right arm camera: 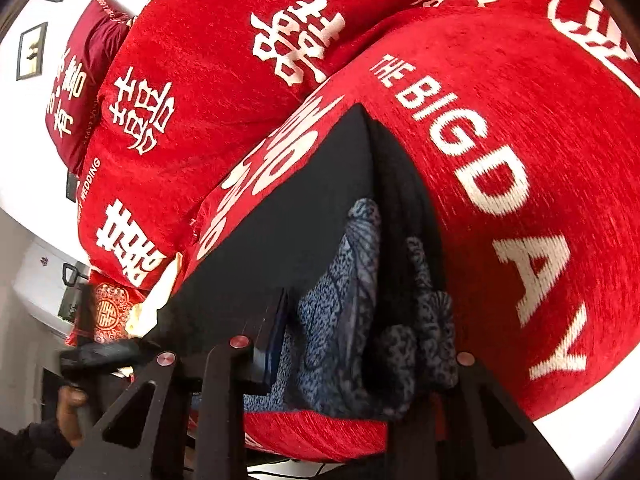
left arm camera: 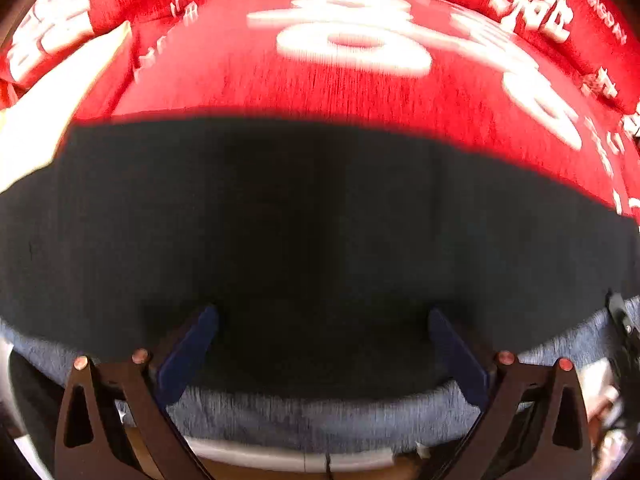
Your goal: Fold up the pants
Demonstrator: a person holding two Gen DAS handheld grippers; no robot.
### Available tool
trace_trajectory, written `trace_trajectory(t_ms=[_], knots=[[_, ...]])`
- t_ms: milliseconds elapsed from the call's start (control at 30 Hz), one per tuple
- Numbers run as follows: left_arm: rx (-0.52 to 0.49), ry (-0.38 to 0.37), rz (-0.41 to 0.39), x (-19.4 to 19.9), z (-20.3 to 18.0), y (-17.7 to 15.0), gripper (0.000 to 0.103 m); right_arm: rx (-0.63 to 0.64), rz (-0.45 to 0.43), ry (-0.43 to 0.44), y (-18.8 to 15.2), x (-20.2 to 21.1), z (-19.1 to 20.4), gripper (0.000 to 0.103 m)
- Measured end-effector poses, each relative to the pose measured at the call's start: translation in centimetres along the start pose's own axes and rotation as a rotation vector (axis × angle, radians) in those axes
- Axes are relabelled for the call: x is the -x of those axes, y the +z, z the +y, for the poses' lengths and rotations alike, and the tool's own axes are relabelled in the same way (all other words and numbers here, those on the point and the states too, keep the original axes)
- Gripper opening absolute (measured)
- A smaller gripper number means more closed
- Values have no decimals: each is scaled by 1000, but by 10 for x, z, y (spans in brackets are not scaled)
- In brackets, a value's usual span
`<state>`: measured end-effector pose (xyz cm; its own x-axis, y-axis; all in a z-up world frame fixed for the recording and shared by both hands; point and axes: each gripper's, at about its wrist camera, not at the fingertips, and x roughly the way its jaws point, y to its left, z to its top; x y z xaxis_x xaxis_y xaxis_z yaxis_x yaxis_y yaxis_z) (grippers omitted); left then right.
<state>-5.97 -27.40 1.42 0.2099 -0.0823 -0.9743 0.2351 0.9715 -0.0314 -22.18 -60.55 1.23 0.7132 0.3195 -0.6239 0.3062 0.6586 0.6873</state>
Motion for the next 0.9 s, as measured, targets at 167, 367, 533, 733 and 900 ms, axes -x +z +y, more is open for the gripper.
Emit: trace_trajectory(t_ms=[167,367,533,733,900], knots=[[-6,11,8,0,-5,1,103,77,-6,-111,2,-2,23,17],[-44,9,-16,3,-9,-1,103,290,-106,-177,-1,25,99,16],[3,-52,-76,33,33,7,103,484,-162,-189,-10,40,177,16],[76,-147,-101,47,128,24,103,849,-131,-220,-61,-3,288,16],[218,-172,-114,42,227,30,103,1143,-14,-242,-135,-88,341,16]])
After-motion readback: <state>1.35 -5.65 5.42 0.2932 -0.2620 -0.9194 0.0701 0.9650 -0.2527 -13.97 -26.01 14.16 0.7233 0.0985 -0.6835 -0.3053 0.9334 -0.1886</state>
